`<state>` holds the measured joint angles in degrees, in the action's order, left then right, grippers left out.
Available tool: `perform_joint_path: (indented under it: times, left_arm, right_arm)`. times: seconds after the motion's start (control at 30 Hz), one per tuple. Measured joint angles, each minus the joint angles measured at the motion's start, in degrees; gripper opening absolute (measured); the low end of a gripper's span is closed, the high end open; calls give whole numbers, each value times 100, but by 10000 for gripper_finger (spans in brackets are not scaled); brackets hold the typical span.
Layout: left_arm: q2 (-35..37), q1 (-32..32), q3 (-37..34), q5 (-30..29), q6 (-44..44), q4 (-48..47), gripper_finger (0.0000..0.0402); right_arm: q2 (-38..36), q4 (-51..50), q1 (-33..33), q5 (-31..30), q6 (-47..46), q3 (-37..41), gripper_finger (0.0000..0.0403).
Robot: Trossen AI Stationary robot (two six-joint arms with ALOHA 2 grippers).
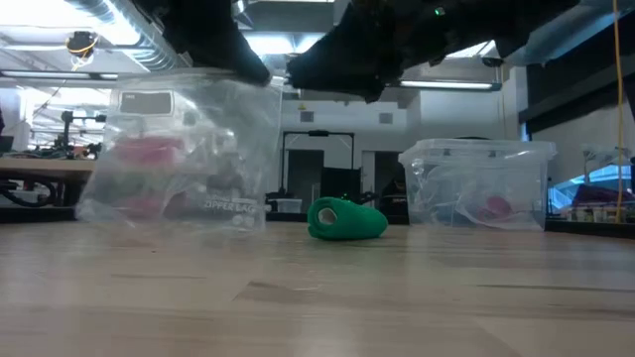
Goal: Roll bandage
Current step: Open the transparent zip bag
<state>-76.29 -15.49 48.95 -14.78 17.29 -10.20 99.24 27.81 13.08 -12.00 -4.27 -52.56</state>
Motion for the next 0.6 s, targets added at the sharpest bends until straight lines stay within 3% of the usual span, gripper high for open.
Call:
perform_joint_path:
  times: [0.6]
  left_arm:
    - [0,-79,0,-1,-129,341,20]
  right_arm:
    - [24,227,2,-45,3,0,87]
